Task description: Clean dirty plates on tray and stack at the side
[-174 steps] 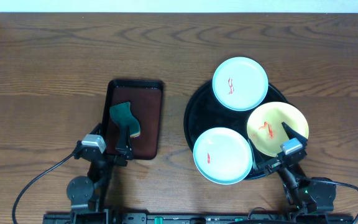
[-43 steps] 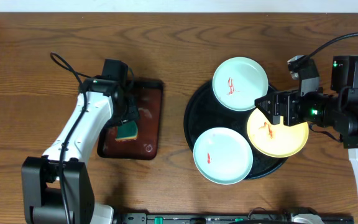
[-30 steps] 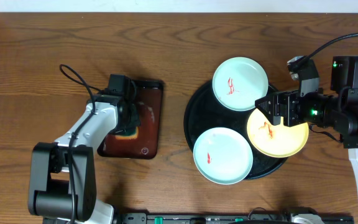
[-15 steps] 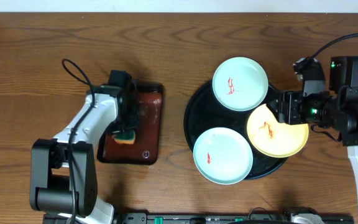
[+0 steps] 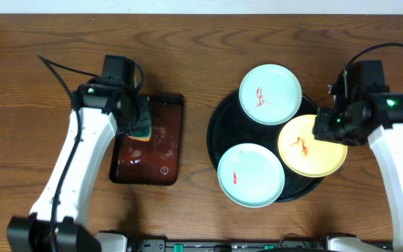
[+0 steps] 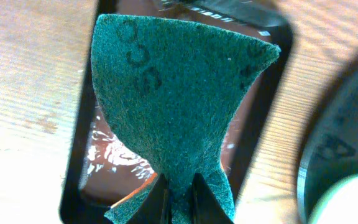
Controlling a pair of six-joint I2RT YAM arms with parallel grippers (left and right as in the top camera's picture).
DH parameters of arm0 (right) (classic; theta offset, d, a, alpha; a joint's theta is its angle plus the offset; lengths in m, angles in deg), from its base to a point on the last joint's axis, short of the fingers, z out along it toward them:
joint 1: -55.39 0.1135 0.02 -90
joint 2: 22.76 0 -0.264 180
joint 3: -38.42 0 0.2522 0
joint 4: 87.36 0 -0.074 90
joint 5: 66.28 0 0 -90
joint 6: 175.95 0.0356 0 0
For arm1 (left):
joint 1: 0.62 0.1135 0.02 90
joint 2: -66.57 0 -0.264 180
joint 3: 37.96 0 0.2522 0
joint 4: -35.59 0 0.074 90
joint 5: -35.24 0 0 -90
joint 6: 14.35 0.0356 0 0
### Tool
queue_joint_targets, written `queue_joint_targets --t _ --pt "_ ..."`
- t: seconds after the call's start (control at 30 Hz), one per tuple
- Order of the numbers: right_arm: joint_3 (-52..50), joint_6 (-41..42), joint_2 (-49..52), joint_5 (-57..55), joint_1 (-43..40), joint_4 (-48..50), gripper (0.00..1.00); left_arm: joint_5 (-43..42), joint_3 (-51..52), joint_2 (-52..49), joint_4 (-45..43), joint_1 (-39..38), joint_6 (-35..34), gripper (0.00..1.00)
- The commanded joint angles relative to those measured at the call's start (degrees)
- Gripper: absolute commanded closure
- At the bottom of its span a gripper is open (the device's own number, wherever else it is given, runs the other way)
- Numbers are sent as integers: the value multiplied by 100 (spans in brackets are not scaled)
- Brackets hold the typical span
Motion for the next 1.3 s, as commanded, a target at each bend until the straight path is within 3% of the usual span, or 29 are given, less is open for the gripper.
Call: queue_joint_targets --t 0.0,0.1,0.2,0.47,0.73,0.83,0.93,1.0,1.17,1.27 --pt "-22 302 258 -376 -367 107 62 -372 -125 234 11 -216 122 92" --pt "-22 -861 509 1224 -535 391 60 -372 -125 299 7 -378 240 93" --pt "-24 -1165 678 1888 -450 337 59 -374 -122 297 20 -378 236 93" --pt "-778 -704 940 1755 442 -7 59 -713 -125 402 295 -385 243 92" --pt "-2297 479 968 861 1438 1064 62 -715 -125 455 343 -385 262 93" --pt "-2597 807 966 844 1683 1615 69 -713 -125 455 341 -382 262 93" --pt "-2667 1154 966 455 1742 1987 91 -713 -125 455 343 -385 262 93" --pt "-2664 1226 966 210 1729 2267 99 -713 -125 455 341 -385 262 93" --pt "-2640 1115 966 212 1727 2774 98 -713 -125 455 341 -382 264 93" --pt "-2549 457 960 538 1725 2684 90 -713 -122 455 365 -385 267 93"
